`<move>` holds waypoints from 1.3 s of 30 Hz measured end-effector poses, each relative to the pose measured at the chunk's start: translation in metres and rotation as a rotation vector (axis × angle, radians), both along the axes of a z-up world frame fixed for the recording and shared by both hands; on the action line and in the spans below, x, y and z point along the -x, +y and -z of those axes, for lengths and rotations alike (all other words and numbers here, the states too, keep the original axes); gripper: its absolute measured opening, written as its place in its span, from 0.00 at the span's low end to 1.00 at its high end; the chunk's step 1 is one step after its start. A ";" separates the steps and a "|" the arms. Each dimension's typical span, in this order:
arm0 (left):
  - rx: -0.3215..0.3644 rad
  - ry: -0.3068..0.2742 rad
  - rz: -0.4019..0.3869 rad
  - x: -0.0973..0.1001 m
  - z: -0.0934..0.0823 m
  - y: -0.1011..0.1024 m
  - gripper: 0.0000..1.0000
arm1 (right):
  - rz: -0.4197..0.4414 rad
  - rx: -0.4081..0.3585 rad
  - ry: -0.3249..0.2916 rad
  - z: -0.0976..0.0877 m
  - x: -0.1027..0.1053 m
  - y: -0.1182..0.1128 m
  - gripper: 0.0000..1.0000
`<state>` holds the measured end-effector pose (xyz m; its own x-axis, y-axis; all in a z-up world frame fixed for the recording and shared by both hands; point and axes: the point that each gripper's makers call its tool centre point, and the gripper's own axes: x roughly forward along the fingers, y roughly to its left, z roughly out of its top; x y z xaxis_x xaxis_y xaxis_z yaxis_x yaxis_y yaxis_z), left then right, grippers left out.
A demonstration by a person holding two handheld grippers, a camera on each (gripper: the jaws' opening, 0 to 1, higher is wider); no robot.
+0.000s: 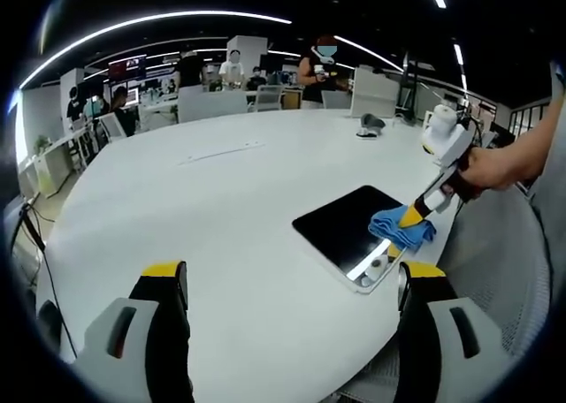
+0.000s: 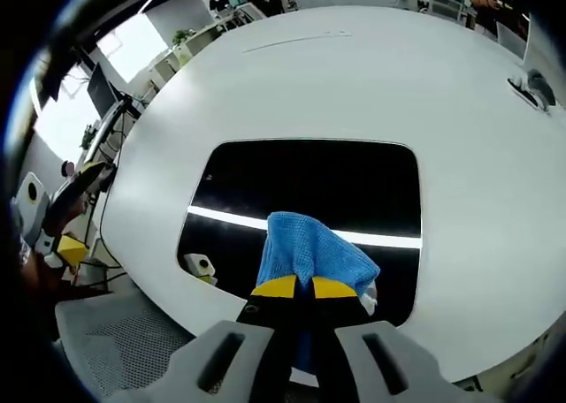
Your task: Wipe the mirror surface with the cleaning cloth until all visible marks leave the cleaned area.
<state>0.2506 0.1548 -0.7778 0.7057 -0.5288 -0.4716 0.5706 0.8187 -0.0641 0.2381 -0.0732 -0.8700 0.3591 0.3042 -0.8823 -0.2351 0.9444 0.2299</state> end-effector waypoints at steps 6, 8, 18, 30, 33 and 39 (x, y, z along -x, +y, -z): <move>0.004 0.000 0.007 0.001 -0.001 -0.003 0.98 | 0.000 -0.012 0.009 0.000 -0.001 0.007 0.00; 0.005 0.002 0.007 0.001 0.000 -0.003 0.98 | 0.000 -0.017 0.012 0.000 -0.001 0.010 0.00; 0.014 0.006 -0.004 0.003 0.001 0.002 0.98 | -0.038 -0.023 0.019 0.001 -0.002 0.036 0.00; 0.015 0.016 -0.004 0.004 0.005 0.003 0.98 | -0.075 -0.031 0.022 0.000 -0.005 0.054 0.00; 0.017 0.015 0.001 0.003 0.003 0.000 0.98 | -0.092 -0.030 0.020 0.000 -0.005 0.061 0.00; 0.021 0.014 -0.002 0.001 0.002 0.001 0.99 | -0.119 -0.029 0.017 0.000 -0.008 0.072 0.00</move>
